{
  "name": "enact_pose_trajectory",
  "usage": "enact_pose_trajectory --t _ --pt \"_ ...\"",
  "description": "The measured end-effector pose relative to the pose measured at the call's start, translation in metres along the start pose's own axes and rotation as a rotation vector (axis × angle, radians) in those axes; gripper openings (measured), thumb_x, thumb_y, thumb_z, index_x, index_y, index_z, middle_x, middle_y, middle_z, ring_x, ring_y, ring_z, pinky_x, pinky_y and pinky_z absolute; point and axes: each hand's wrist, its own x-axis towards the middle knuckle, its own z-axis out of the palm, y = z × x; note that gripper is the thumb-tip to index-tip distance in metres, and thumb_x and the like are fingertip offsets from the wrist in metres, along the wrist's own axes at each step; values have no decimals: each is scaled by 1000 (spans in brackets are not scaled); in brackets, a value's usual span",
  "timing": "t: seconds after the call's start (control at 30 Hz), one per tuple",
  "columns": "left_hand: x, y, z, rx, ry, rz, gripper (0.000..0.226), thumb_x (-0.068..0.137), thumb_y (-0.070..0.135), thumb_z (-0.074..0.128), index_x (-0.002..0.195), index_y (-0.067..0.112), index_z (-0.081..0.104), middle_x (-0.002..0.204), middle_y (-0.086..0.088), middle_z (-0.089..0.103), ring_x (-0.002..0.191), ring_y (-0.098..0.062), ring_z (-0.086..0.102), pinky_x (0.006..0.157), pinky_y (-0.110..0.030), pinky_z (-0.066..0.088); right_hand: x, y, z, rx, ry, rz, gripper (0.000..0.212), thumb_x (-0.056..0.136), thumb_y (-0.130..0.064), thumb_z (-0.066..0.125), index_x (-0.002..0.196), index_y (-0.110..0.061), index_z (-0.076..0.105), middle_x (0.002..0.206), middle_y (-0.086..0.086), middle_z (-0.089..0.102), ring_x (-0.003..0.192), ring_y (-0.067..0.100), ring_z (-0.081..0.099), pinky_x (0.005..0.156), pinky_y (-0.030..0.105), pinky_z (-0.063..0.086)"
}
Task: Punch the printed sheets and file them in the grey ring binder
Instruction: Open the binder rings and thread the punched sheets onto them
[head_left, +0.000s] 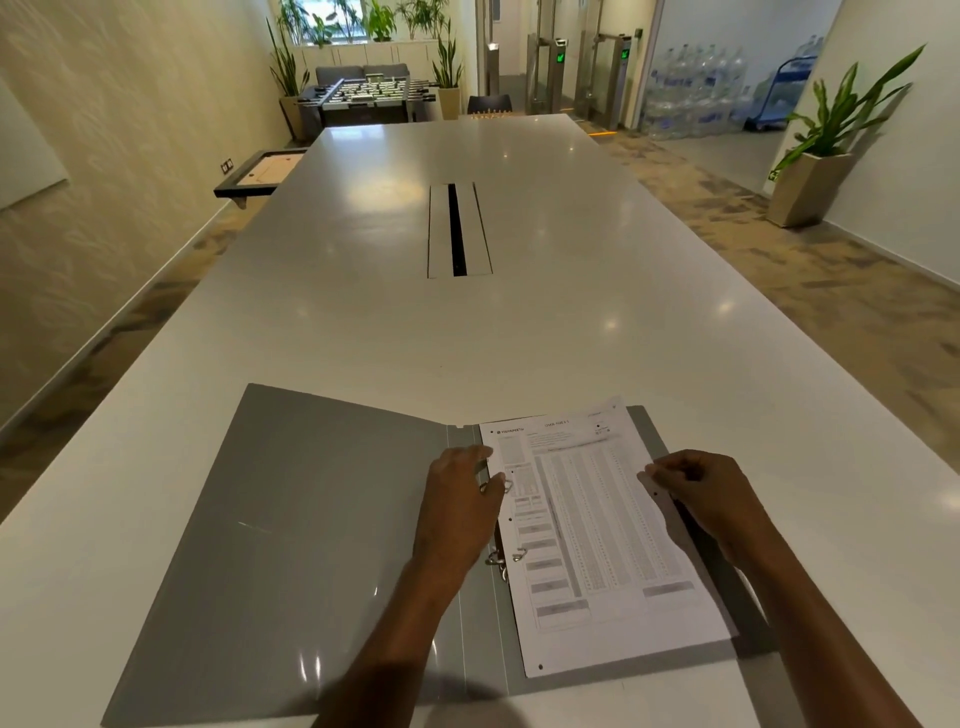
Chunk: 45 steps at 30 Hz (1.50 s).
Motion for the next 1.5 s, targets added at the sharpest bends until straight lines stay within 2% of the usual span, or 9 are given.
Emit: enact_pose_trajectory --t 0.2,0.37,0.53,0.63,0.77,0.87,1.0,1.17,1.5 --pt "-1 -9 6 22 4 10 36 101 22 65 136 13 69 134 -7 68 119 -12 59 92 -10 35 -1 4 4 -154 101 -52 10 90 -8 76 99 -13 78 85 -3 72 76 0 64 71 19 51" --pt "0 -15 9 36 10 14 29 102 14 62 128 10 74 126 -10 70 103 -4 54 75 12 31 -3 8 7 -168 106 -61 16 92 -5 74 108 -6 78 88 1 72 76 -4 62 67 11 42" --pt "-1 -18 11 52 42 37 25 103 21 62 122 12 75 119 -5 69 98 -6 58 74 8 35 -1 13 8 -228 77 -53 22 91 -11 76 113 -6 77 91 1 70 76 -4 59 67 10 40" --pt "-5 -16 10 9 74 29 21 105 23 58 108 13 76 106 -3 68 87 -5 61 70 -2 42 0 13 9 -313 71 -76 23 90 -15 78 110 -5 76 92 1 70 78 10 62 72 20 45" --pt "-11 -15 9 -31 160 -32 23 106 10 52 99 10 74 96 2 66 81 -1 59 72 -2 43 -11 -4 28 -351 234 -224 20 92 -16 74 110 -7 73 104 12 69 86 23 65 77 31 48" --pt "-14 -14 10 -50 214 -45 22 105 7 53 109 10 75 103 0 70 89 -8 63 74 -4 42 -31 -34 67 -161 211 -356 19 94 -12 73 113 -13 72 107 2 66 84 13 65 76 29 55" --pt "-19 -18 12 -44 219 -56 21 104 10 57 114 12 76 108 -2 72 93 -9 65 79 -5 41 -51 -56 124 -15 54 -357 23 99 -11 65 120 -18 71 108 -12 65 89 -6 62 76 11 51" --pt "-27 -21 13 -51 233 -68 19 103 11 61 112 11 78 104 -6 75 88 -9 65 78 -8 44 -60 -41 156 64 100 -340 22 98 -4 63 113 -14 75 102 -5 74 93 2 67 90 27 58" --pt "-37 -25 19 -85 264 -57 16 100 13 66 106 12 80 95 -4 79 71 2 62 73 -2 44 -65 -21 161 173 131 -320 26 98 1 61 112 -13 78 104 -2 78 96 10 73 93 41 61"
